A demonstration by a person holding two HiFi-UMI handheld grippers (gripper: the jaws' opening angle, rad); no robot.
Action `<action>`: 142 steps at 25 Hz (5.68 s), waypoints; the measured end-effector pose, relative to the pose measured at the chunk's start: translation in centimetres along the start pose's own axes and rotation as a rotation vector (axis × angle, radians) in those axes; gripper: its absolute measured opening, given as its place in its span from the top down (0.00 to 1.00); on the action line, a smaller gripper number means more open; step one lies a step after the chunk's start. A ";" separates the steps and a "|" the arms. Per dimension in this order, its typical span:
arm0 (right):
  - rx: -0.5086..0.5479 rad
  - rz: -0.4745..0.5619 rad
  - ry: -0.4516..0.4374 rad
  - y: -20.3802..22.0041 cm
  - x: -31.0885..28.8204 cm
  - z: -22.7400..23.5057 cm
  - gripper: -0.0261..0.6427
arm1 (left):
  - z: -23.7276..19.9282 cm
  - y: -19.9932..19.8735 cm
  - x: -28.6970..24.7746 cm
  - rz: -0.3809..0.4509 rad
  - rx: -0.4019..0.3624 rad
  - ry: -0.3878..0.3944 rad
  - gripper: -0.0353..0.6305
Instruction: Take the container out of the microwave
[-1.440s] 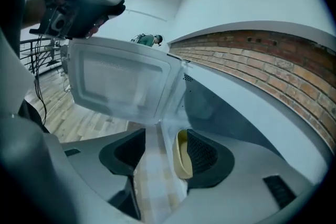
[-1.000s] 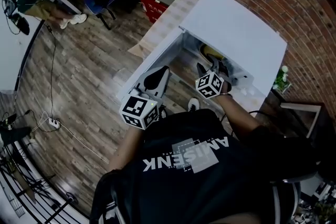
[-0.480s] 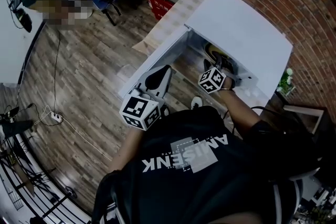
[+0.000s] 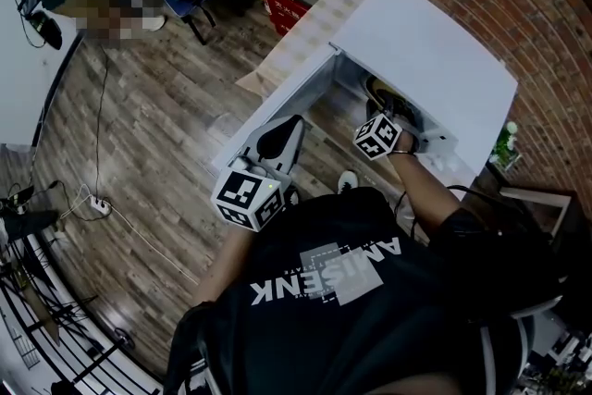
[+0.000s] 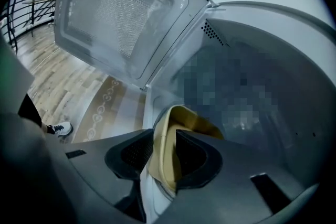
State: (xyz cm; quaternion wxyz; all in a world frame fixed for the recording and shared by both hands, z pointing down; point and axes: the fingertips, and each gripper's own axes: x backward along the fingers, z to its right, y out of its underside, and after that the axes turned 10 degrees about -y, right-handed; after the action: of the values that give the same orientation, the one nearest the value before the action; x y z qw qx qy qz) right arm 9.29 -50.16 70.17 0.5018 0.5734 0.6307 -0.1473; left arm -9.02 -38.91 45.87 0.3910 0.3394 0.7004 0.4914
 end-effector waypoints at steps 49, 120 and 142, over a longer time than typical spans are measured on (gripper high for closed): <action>-0.357 0.086 -0.121 -6.6 15.4 -13.8 0.89 | -2.3 -2.5 6.2 0.037 -0.060 0.365 0.93; -0.668 0.356 0.443 12.3 47.8 1.6 0.90 | 15.3 -7.5 1.4 0.159 -0.121 0.325 0.93; -0.618 0.316 0.431 11.2 47.3 2.8 0.90 | 14.8 -7.4 0.5 0.157 -0.136 0.318 0.93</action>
State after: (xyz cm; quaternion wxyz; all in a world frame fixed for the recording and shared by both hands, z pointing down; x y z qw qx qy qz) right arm 27.96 -21.70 35.39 0.5234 0.5030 0.6402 0.2515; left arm 3.11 -34.36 35.62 0.2578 0.2839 0.6900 0.6139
